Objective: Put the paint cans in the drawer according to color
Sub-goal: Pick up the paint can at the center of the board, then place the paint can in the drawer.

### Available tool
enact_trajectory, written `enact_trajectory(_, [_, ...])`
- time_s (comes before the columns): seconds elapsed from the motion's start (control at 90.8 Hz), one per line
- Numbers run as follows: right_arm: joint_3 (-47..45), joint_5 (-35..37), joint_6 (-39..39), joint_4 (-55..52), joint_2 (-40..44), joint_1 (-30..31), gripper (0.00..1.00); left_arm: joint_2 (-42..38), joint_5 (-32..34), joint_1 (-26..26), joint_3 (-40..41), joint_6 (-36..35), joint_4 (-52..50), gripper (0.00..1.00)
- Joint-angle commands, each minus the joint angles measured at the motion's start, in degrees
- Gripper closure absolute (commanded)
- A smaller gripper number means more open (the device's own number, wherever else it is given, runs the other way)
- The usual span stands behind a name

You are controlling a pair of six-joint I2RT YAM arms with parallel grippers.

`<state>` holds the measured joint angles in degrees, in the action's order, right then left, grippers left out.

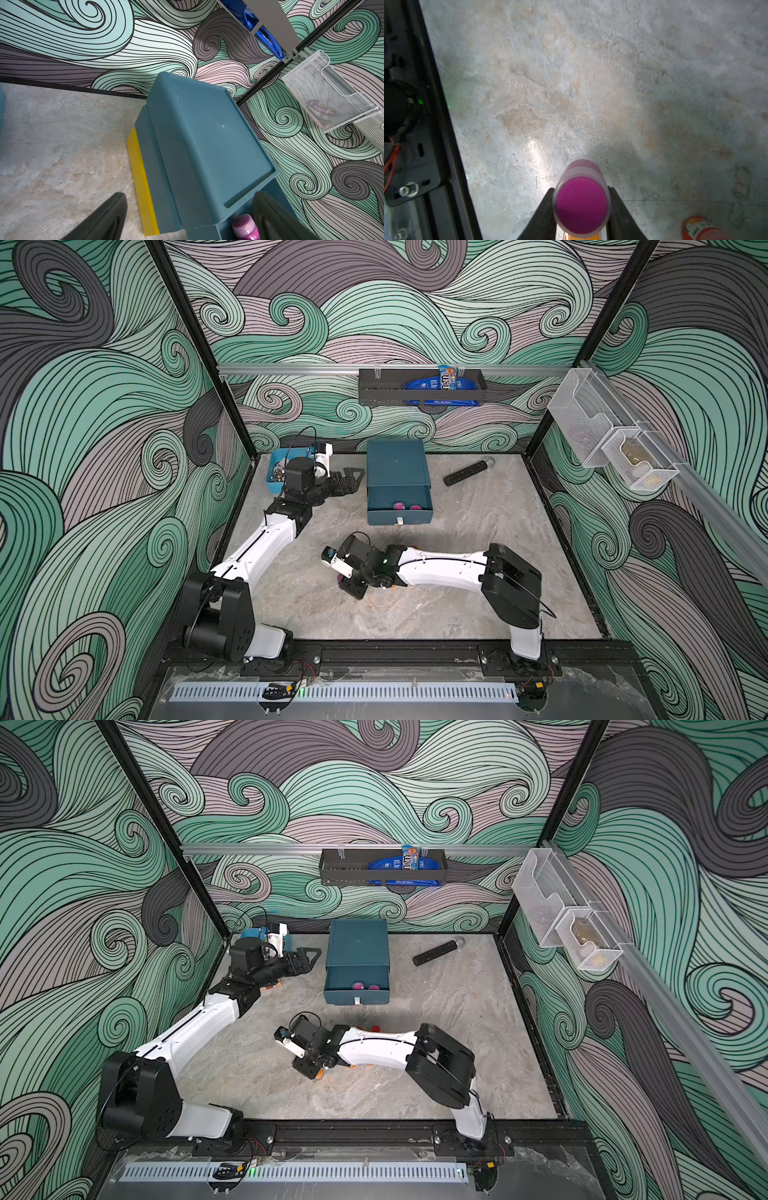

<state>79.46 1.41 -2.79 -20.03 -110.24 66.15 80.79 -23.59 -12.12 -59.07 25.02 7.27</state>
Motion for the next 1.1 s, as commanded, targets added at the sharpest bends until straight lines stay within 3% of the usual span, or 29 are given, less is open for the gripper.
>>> enact_trajectory(0.0, [1.81,2.07,-1.05,-1.61,5.20,-0.54,0.75,0.33,0.13,0.60,0.25,0.22,0.90,0.03])
enact_trajectory(0.44, [8.20,5.14,-5.81,-12.76,19.03,-11.04,0.80,0.33,0.27,0.86,0.47,0.14,1.52,0.03])
enact_trajectory(0.738, [15.38,3.15,-8.38,-21.38,19.24,-21.41,0.82,2.43,-1.33,0.78,-4.36,4.51,4.36,0.02])
enact_trajectory(1.09, [12.05,2.85,-6.85,-21.64,17.50,-24.90,0.82,8.25,-8.01,-2.07,-12.23,6.87,5.68,0.02])
